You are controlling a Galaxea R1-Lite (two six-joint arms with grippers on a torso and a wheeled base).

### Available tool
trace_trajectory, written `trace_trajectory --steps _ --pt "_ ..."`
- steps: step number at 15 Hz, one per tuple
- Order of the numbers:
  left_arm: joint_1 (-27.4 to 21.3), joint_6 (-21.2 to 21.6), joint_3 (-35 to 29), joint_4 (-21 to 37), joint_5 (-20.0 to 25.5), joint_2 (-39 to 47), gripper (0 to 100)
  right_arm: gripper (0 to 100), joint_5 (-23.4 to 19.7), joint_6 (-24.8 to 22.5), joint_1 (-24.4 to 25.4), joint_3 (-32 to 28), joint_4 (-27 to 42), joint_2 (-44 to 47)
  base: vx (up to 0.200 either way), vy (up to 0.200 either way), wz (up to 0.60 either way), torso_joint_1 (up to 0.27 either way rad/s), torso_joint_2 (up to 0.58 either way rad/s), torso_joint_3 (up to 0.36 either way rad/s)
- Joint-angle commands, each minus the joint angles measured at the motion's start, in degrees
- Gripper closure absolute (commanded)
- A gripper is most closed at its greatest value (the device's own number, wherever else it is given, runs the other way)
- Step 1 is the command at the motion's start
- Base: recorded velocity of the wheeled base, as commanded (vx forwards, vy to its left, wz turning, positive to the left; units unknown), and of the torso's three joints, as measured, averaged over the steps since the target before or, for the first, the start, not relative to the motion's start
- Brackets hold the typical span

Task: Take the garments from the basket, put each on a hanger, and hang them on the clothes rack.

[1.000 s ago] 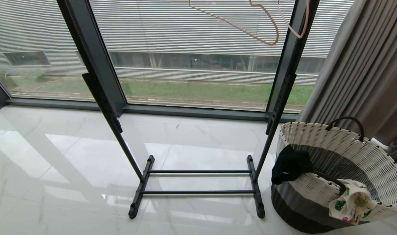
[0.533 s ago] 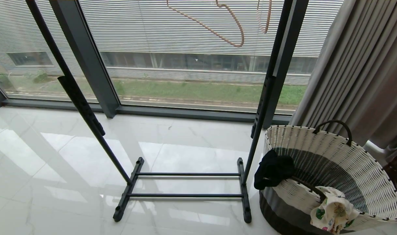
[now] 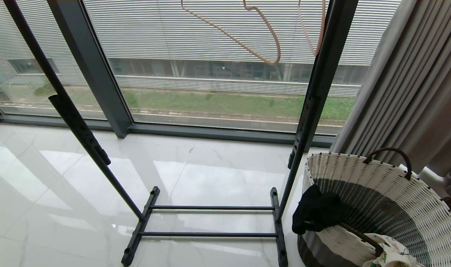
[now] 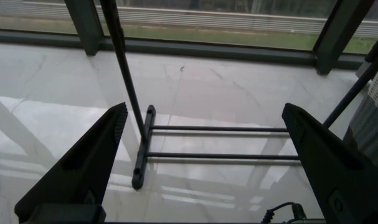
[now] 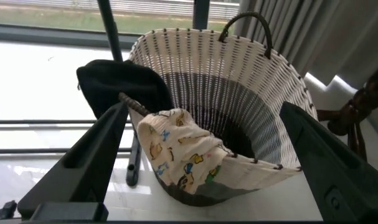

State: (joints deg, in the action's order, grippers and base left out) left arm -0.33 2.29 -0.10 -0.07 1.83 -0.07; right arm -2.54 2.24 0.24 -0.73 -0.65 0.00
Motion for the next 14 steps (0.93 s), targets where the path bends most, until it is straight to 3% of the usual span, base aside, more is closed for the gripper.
trace_trajectory --steps 1,2,4,5,6,8,11,14 --pt "-0.02 -0.01 0.01 -0.01 0.02 0.07 0 0 -2.39 1.45 0.9 -7.79 0.38 3.34 0.0 0.0 0.0 0.0 0.0 0.0" --pt "-0.02 0.08 0.01 -0.01 0.02 0.07 0 0 -2.3 -0.05 2.39 -12.45 2.49 8.44 0.0 0.0 0.0 0.0 0.0 0.0" --pt "-0.02 0.08 0.01 -0.01 0.02 0.07 0 0 -2.39 -9.1 3.62 -17.64 6.53 15.47 0.0 0.0 0.0 0.0 0.0 0.0" --pt "-0.02 0.08 0.01 -0.01 0.02 0.07 0 0 -2.39 -16.13 4.33 -19.48 9.61 20.92 0.0 0.0 0.0 0.0 0.0 0.0" --pt "-0.02 -0.01 0.01 -0.01 0.02 0.07 0 0 -2.47 -26.68 4.5 -20.89 14.09 29.53 0.0 0.0 0.0 0.0 0.0 0.0" --pt "-0.02 -0.01 0.01 -0.01 0.02 0.07 0 0 -2.91 -39.25 4.59 -20.98 17.78 39.46 0.0 0.0 0.0 0.0 0.0 0.0" --pt "-0.02 -0.01 0.01 -0.01 0.02 0.07 0 0 -2.65 -56.12 4.68 -21.15 17.52 53.53 0.0 0.0 0.0 0.0 0.0 0.0" --pt "-0.02 -0.01 0.01 -0.01 0.02 0.07 0 0 -0.36 -59.2 5.47 -20.63 15.94 62.14 0.0 0.0 0.0 0.0 0.0 0.0"
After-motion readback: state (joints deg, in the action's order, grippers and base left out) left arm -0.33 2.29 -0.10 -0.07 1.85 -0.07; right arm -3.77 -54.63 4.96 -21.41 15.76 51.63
